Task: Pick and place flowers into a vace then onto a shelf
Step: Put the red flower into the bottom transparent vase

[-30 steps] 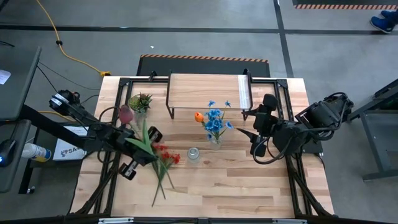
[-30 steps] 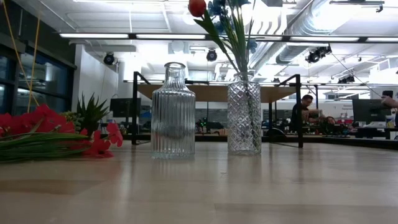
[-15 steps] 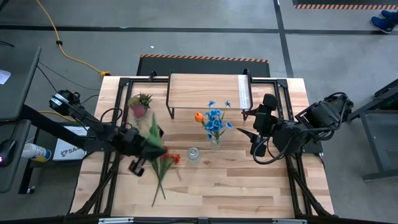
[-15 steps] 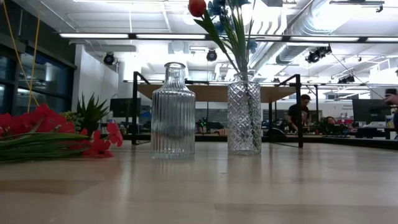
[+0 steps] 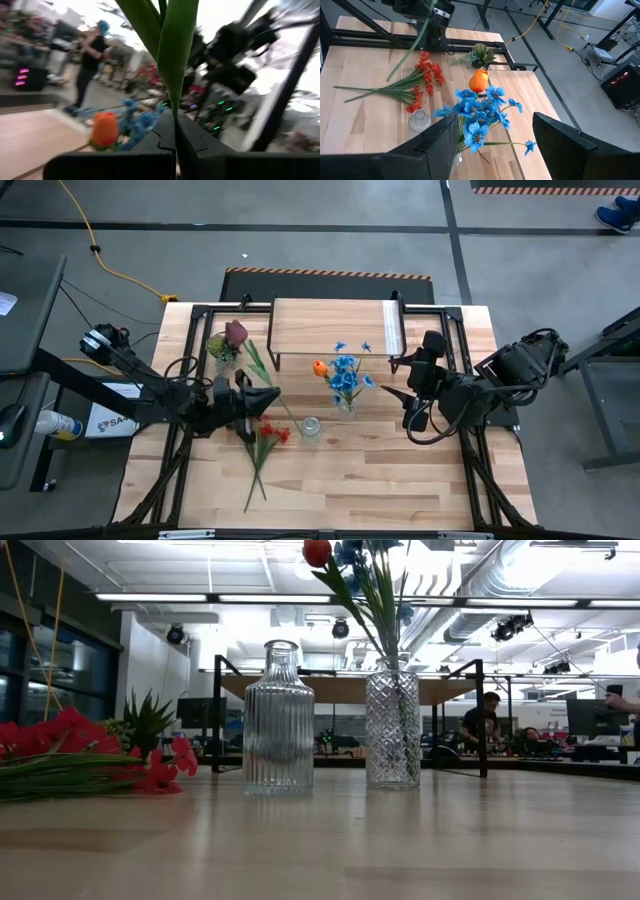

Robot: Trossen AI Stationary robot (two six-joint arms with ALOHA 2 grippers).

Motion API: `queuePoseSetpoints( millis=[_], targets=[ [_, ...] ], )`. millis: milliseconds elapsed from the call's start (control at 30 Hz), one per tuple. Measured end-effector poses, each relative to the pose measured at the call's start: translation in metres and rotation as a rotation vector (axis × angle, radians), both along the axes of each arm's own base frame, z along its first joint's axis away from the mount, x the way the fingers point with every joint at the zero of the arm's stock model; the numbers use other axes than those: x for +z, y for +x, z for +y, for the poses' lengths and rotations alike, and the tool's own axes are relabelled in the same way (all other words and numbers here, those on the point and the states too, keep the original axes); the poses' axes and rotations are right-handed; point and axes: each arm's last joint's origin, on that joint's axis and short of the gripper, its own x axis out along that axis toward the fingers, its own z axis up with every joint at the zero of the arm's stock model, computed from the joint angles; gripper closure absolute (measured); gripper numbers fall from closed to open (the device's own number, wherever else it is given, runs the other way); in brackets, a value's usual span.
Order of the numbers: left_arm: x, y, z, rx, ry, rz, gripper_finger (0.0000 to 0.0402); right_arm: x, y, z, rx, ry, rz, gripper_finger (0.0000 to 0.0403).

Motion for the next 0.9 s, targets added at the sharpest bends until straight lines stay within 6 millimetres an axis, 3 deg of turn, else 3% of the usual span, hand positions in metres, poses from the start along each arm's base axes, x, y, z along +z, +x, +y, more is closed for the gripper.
queuePoseSetpoints(
  millis=[300,600,900],
  targets=[
    [0.024,0.007,-0.021,0.171,0.049,0.194,0.0372,0.0,0.0,-0.001,-0.034,-0.035,-0.013,0.0158],
    [0.019,0.045,-0.048,0.323,0.148,0.349,0.0372,0.0,-0.001,-0.002,-0.038,-0.063,-0.006,0.0158],
    [0.009,0.059,-0.059,0.358,0.178,0.397,0.0372,-0.001,-0.002,-0.003,-0.037,-0.071,0.006,0.0158]
  ],
)
